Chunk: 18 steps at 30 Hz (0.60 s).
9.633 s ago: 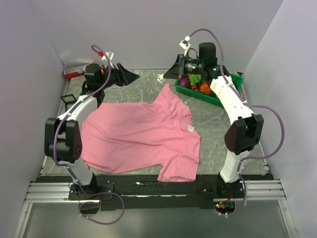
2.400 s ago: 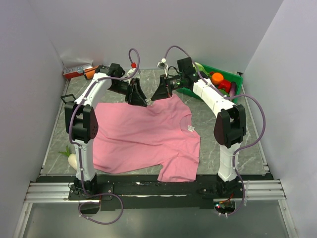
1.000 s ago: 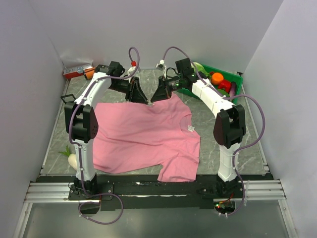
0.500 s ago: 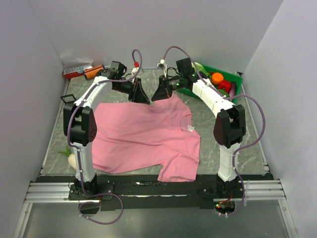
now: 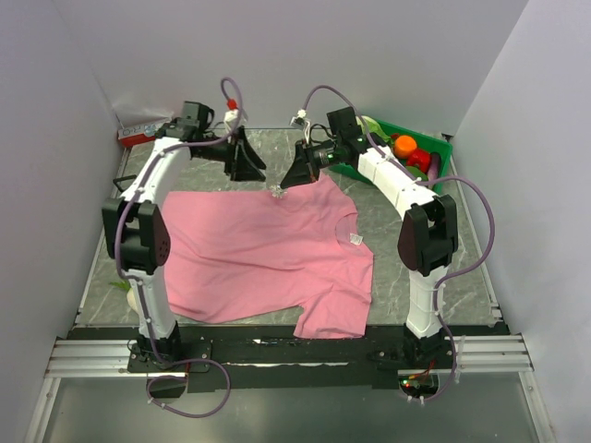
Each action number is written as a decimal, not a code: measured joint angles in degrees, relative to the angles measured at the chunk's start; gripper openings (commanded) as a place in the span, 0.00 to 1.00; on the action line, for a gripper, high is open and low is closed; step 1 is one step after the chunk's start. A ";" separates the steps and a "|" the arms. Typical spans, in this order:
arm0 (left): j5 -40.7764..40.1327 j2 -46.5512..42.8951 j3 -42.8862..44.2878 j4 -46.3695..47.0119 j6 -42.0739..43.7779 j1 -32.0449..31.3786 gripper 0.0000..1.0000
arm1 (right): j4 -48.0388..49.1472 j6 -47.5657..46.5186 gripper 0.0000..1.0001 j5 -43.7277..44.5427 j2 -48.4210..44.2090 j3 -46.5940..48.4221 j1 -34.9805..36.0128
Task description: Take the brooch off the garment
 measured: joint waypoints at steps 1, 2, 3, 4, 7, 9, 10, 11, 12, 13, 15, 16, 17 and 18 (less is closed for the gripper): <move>-0.28 -0.96 -0.44 1.25 -0.85 0.87 0.66 | 0.04 0.09 0.00 -0.11 0.00 0.02 0.00; -0.48 -2.12 -1.38 2.84 -1.57 1.60 0.66 | 0.04 0.17 0.00 -0.17 0.00 0.09 0.00; -0.59 -3.41 -2.60 4.15 -2.49 2.14 0.66 | 0.09 0.28 0.00 -0.17 0.00 0.11 0.00; -0.63 -4.59 -3.85 5.27 -3.41 2.47 0.66 | 0.09 0.31 0.00 -0.17 0.00 0.11 0.00; -0.46 -6.62 -6.60 8.28 -5.97 2.34 0.66 | 0.11 0.33 0.00 -0.20 0.00 0.24 0.00; -0.39 -6.88 -8.04 10.19 -7.67 2.08 0.66 | 0.13 0.33 0.00 -0.20 0.00 0.31 0.00; -0.44 -6.88 -8.79 10.95 -8.74 1.97 0.66 | 0.11 0.31 0.00 -0.20 0.00 0.31 0.00; -0.48 -6.88 -9.70 11.98 -9.79 1.86 0.65 | 0.11 0.26 0.00 -0.20 0.00 0.33 0.00; -0.48 -6.88 -10.75 12.90 -10.64 1.73 0.65 | 0.00 0.20 0.00 -0.17 0.00 0.39 0.00; -0.52 -6.88 -11.28 13.25 -11.34 1.64 0.64 | -0.02 0.04 0.00 -0.17 0.00 0.48 0.00; -0.61 -6.88 -12.22 13.84 -12.15 1.42 0.63 | -0.59 -0.74 0.00 -0.11 0.00 1.27 0.02; -0.63 -6.88 -12.35 13.79 -12.15 1.36 0.63 | -0.85 -1.46 0.00 0.04 0.00 1.75 0.07; -0.63 -6.88 -12.37 13.75 -11.96 1.31 0.63 | -1.38 -2.58 0.00 0.33 0.00 2.71 0.15; -0.63 -6.88 -12.37 13.51 -11.28 1.25 0.63 | -1.81 -3.43 0.00 0.66 0.00 3.41 0.31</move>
